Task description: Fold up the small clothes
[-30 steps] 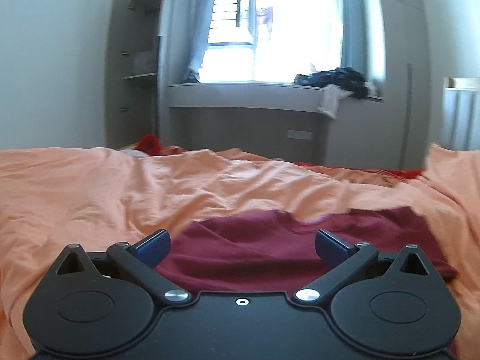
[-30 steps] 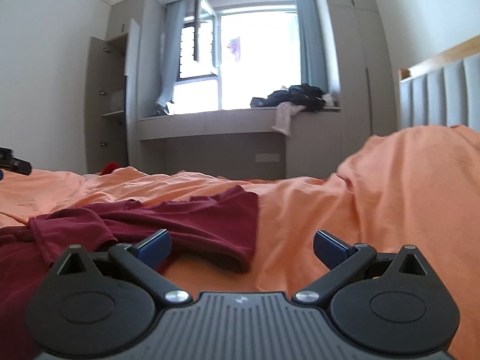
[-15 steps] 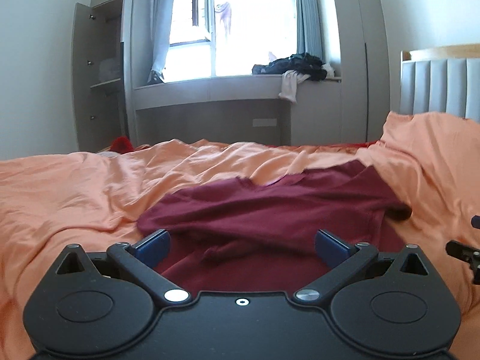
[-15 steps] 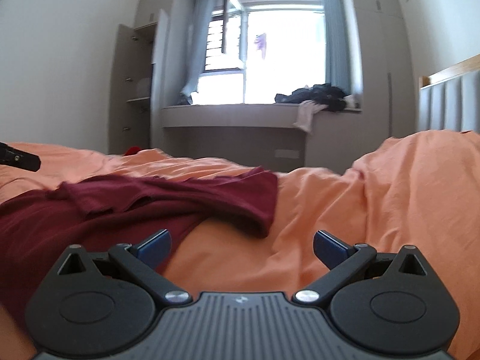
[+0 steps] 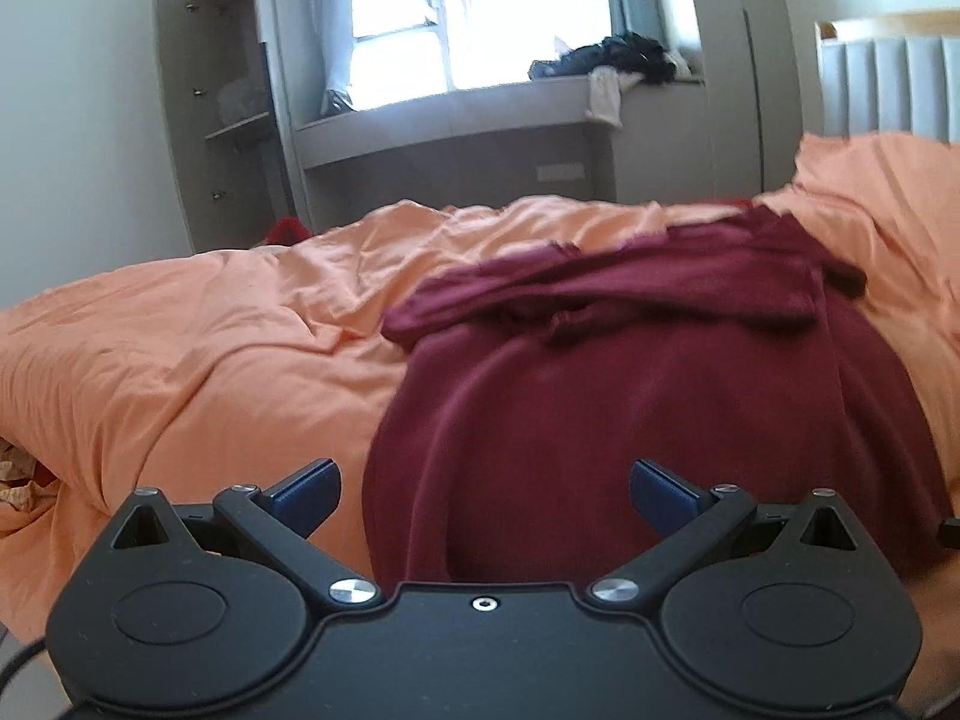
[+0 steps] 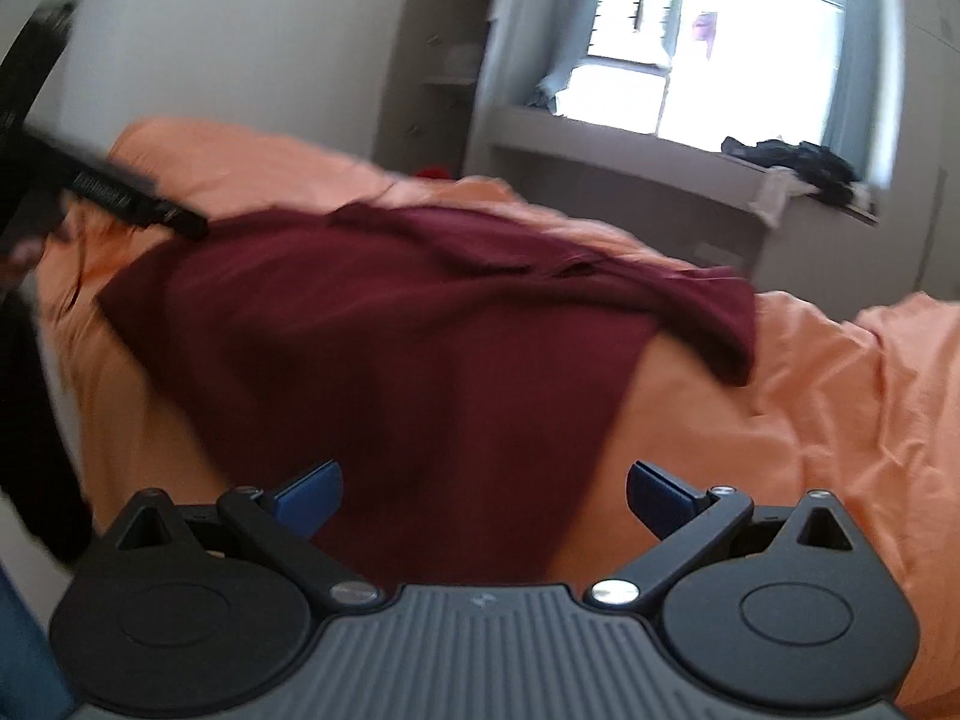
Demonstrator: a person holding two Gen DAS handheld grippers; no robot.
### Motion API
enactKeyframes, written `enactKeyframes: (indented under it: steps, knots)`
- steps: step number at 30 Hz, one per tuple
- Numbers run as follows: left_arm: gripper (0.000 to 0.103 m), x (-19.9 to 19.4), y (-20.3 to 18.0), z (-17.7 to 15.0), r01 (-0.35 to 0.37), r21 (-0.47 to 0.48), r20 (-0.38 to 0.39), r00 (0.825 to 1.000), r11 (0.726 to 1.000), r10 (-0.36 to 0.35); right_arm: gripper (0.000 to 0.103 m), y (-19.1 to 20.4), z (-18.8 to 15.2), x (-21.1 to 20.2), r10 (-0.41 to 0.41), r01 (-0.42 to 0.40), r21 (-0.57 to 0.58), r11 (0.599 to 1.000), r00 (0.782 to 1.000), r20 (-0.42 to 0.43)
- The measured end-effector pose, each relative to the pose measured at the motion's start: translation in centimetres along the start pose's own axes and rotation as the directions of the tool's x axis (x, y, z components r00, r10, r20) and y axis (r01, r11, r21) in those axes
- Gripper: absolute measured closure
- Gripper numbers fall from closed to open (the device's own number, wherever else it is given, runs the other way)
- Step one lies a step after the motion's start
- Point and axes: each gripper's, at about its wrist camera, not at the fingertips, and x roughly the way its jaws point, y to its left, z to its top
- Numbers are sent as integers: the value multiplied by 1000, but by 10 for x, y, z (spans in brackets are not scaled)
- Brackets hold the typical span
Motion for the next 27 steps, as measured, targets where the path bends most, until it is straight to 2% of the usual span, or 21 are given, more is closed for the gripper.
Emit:
enactKeyframes:
  steps: [4,7,10,12,17,20,22,24,25,27]
  knots:
    - [0,-3,-10,-17,1,63,-18,1000,998,0,0,31,-6,12,-41,31,-130,991,996,-73]
    - [0,-4,-14,-27,8,92,-34,999,996,-5,0,48,-12,26,-115,83,-231,969,985,-127]
    - [0,-5,-16,-33,16,108,-43,999,994,-11,0,59,-21,34,-242,184,-347,920,961,-133]
    - [0,-6,-17,-35,19,115,-43,999,993,-14,0,67,-27,38,-287,208,-416,885,948,-139]
    - [0,-9,-20,-35,27,118,-41,999,993,-23,0,70,-40,46,-363,261,-469,844,921,-139]
    - [0,-9,-20,-35,31,120,-42,999,992,-26,1,71,-43,46,-377,285,-473,834,920,-111]
    - [0,-10,-20,-35,35,121,-41,999,992,-30,5,75,-46,45,-375,286,-492,822,923,-90]
    - [0,-12,-20,-35,42,119,-37,999,992,-38,23,82,-49,44,-368,279,-512,813,927,-79]
    - [0,-13,-20,-36,47,119,-35,998,992,-43,28,84,-52,45,-365,273,-525,806,928,-77]
    - [0,-16,-21,-36,60,125,-26,998,990,-57,43,88,-55,46,-350,252,-541,802,933,-85]
